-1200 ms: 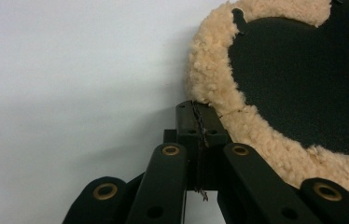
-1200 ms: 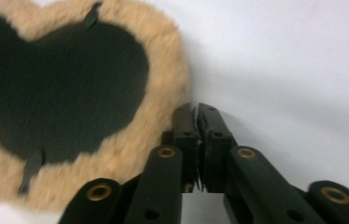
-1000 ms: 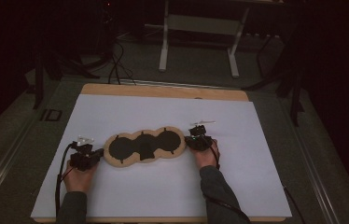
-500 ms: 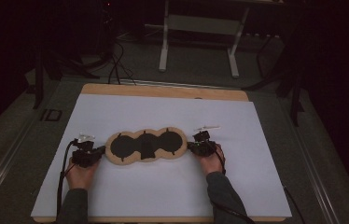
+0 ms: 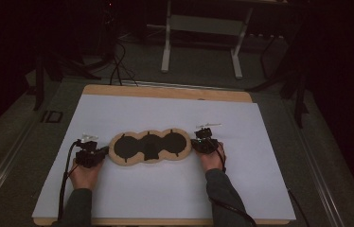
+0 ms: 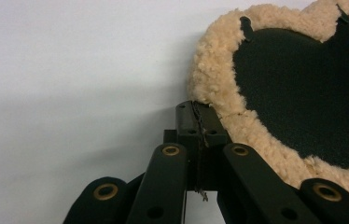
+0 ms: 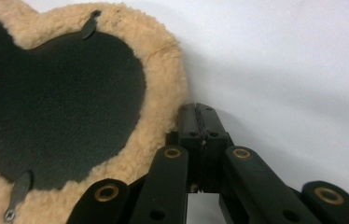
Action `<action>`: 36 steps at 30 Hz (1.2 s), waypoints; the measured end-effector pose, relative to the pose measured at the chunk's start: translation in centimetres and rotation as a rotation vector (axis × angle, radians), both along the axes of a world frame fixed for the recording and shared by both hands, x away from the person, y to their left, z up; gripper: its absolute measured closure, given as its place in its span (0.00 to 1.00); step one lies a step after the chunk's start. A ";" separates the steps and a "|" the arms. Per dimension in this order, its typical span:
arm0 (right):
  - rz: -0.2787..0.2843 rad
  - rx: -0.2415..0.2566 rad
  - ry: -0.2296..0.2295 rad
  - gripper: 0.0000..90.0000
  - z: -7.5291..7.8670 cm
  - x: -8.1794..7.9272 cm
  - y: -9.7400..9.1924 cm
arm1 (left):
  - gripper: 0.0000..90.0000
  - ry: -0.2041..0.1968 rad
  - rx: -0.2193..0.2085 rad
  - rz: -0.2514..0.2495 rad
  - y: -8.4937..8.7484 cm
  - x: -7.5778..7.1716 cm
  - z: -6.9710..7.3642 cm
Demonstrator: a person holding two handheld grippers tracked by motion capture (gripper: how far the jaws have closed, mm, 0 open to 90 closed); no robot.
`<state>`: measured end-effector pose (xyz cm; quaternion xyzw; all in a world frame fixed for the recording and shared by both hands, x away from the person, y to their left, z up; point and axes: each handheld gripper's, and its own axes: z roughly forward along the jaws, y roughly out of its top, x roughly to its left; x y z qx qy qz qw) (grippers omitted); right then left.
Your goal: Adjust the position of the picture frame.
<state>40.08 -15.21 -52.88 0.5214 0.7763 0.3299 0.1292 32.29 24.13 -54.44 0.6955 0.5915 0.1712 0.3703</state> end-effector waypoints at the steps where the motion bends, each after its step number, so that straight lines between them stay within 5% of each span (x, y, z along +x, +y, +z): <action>1: 0.012 0.010 0.008 1.00 0.0 -0.1 -0.2 | 1.00 0.000 -0.002 0.001 0.0 0.0 0.0; 23: -0.013 0.038 -0.014 1.00 -0.3 -2.8 -3.8 | 1.00 -0.031 0.000 -0.081 -2.7 -0.4 -0.3; 25: -0.021 0.036 -0.017 1.00 -0.3 -3.0 -4.3 | 1.00 -0.018 0.053 -0.099 -3.6 -0.2 0.1; 36: -0.036 0.046 -0.019 1.00 -0.3 -3.2 -5.6 | 1.00 -0.013 0.025 -0.090 -4.4 0.0 0.0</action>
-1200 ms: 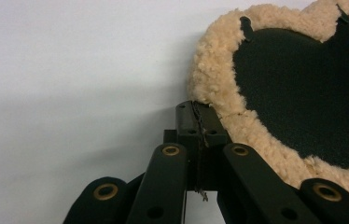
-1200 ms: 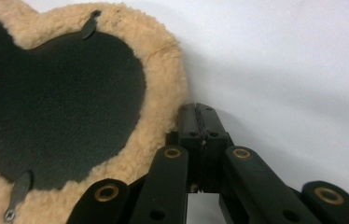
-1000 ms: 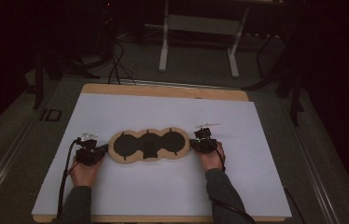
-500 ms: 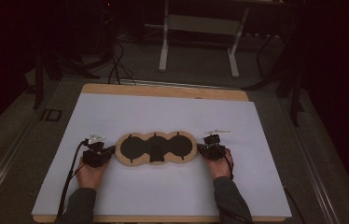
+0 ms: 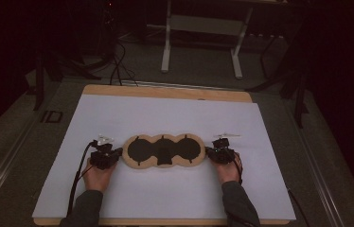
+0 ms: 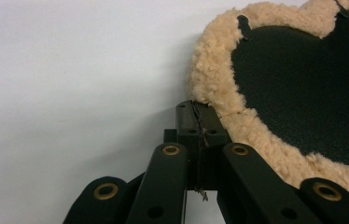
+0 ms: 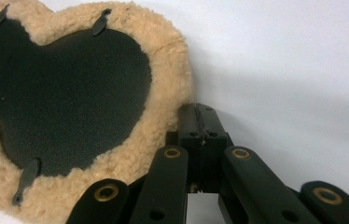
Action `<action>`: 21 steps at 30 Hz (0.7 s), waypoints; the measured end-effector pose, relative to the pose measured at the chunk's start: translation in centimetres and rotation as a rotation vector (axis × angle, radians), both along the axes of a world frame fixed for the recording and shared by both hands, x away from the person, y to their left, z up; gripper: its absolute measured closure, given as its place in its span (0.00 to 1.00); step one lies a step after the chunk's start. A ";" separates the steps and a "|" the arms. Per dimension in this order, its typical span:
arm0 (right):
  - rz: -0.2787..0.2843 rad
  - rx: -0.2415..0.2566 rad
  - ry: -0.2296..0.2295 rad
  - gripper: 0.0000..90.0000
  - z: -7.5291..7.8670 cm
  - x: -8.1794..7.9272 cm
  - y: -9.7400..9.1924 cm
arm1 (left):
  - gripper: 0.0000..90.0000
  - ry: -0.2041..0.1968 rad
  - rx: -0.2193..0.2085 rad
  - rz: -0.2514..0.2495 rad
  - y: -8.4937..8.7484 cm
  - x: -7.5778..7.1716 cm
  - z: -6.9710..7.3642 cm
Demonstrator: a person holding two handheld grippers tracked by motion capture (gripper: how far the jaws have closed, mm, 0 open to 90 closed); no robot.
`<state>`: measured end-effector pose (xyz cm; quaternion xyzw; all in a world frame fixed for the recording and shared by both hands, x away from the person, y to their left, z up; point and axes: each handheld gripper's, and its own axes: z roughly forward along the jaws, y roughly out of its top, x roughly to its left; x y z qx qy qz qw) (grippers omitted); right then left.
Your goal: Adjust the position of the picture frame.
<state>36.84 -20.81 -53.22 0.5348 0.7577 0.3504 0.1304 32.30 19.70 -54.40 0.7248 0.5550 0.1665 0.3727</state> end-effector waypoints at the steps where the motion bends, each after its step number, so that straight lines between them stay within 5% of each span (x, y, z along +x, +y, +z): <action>1: -0.005 0.003 -0.002 1.00 0.0 0.0 -0.1 | 1.00 -0.002 -0.001 -0.006 -0.3 0.1 0.0; 21: -0.019 0.017 0.000 1.00 -0.1 -0.3 -1.0 | 1.00 0.008 -0.028 0.011 -0.8 0.7 0.0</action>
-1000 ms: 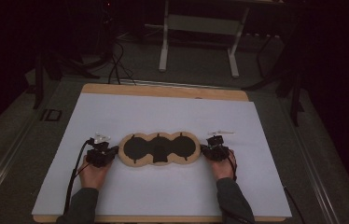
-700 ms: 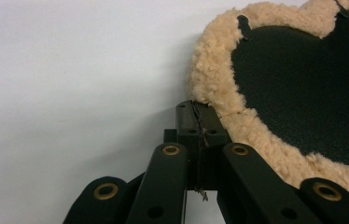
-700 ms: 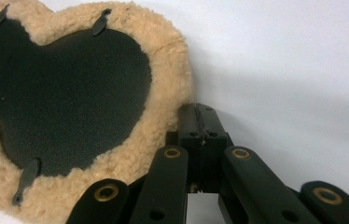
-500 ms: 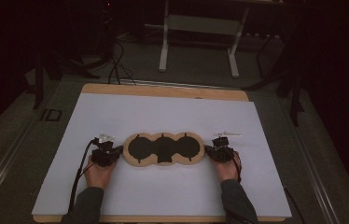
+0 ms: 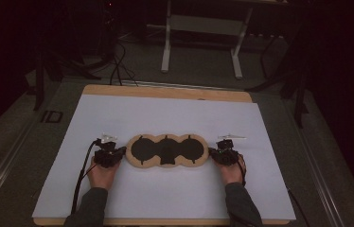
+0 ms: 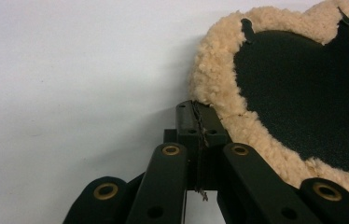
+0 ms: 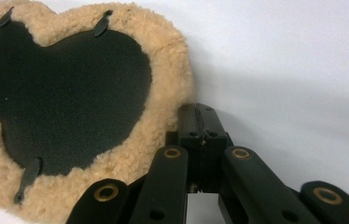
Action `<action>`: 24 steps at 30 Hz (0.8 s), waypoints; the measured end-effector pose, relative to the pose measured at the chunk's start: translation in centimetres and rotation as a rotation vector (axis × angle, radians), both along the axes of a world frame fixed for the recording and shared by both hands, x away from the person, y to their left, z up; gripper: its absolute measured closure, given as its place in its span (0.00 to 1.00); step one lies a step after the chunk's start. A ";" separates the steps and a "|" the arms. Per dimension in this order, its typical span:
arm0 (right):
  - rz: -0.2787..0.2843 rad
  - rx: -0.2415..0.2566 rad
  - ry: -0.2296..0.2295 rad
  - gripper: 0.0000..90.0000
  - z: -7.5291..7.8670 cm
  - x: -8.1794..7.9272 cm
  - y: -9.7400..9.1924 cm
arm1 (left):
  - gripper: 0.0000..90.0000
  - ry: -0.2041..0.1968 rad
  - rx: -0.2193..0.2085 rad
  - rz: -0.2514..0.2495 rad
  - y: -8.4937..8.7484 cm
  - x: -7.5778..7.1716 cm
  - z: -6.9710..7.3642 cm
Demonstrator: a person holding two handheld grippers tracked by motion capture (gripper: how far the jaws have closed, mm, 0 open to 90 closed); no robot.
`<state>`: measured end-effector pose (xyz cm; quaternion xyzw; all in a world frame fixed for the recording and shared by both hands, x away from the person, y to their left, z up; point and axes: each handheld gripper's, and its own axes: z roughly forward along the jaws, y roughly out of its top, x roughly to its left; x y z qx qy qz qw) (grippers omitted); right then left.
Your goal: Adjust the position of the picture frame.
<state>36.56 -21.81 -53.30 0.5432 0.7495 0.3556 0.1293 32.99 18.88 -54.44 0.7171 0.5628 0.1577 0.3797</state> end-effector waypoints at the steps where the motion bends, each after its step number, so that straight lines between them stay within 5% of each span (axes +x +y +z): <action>1: 0.003 -0.012 0.004 1.00 0.1 0.1 0.1 | 1.00 0.001 -0.002 0.003 0.0 0.0 0.0; 15: -0.034 -0.003 0.018 1.00 0.2 0.6 0.1 | 1.00 0.002 -0.017 0.066 -0.7 -0.1 -0.1; 24: -0.042 0.013 0.010 1.00 0.0 0.4 -0.2 | 1.00 0.001 -0.005 0.046 -0.9 0.2 0.0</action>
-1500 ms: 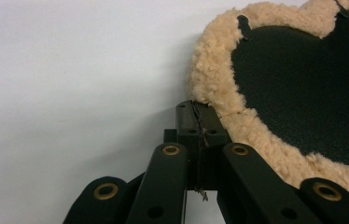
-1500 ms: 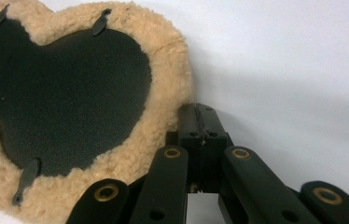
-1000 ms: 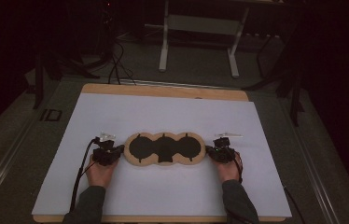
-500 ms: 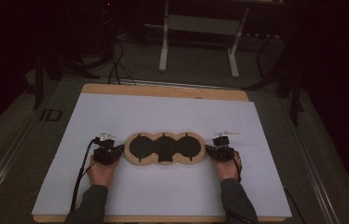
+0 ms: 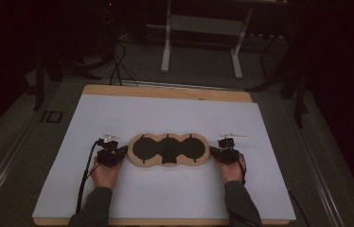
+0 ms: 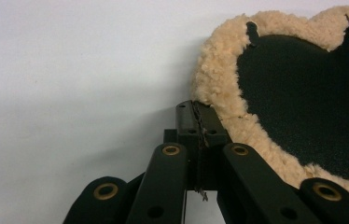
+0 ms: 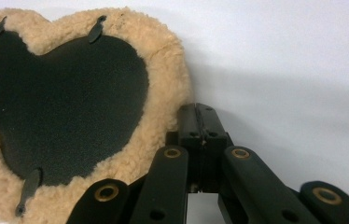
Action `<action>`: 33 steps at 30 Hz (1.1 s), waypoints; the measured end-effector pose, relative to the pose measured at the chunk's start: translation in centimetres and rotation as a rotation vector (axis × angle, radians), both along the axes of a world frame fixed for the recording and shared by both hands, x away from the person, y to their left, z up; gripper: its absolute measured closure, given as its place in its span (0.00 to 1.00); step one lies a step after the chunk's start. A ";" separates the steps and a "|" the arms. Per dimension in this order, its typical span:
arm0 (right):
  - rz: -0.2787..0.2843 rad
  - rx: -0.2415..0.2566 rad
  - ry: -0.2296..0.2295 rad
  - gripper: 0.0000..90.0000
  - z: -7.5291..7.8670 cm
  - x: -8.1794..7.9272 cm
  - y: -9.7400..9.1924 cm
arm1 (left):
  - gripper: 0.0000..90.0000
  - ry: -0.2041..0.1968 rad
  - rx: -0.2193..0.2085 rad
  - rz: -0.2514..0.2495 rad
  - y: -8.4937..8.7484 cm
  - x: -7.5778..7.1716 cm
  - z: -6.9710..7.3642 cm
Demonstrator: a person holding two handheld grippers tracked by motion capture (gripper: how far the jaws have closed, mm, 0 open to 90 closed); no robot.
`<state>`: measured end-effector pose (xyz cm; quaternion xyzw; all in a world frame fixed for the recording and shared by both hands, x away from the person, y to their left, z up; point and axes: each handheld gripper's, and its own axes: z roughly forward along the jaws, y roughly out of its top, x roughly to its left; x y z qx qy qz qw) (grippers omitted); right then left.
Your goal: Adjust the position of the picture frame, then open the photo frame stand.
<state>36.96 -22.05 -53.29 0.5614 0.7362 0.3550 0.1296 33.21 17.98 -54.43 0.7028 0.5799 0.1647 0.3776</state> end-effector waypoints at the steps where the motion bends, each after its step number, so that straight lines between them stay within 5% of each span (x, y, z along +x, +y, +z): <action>1: 0.001 0.001 -0.001 1.00 0.0 0.0 0.0 | 1.00 0.004 0.004 -0.007 0.1 0.1 0.0; 12: 0.074 -0.075 -0.036 0.98 0.1 -0.8 -0.3 | 0.92 0.006 -0.007 -0.030 0.9 0.1 0.1; 19: 0.113 -0.101 -0.052 0.91 0.3 -1.5 -0.7 | 0.84 0.007 0.044 -0.054 1.2 -0.6 0.6; 26: 0.147 -0.131 -0.084 0.83 0.3 -3.1 -1.6 | 0.79 -0.029 0.094 -0.106 1.5 -1.6 1.2; 33: 0.186 -0.119 -0.094 0.75 0.9 -4.0 -1.9 | 0.76 -0.088 0.075 -0.138 1.6 -2.6 2.1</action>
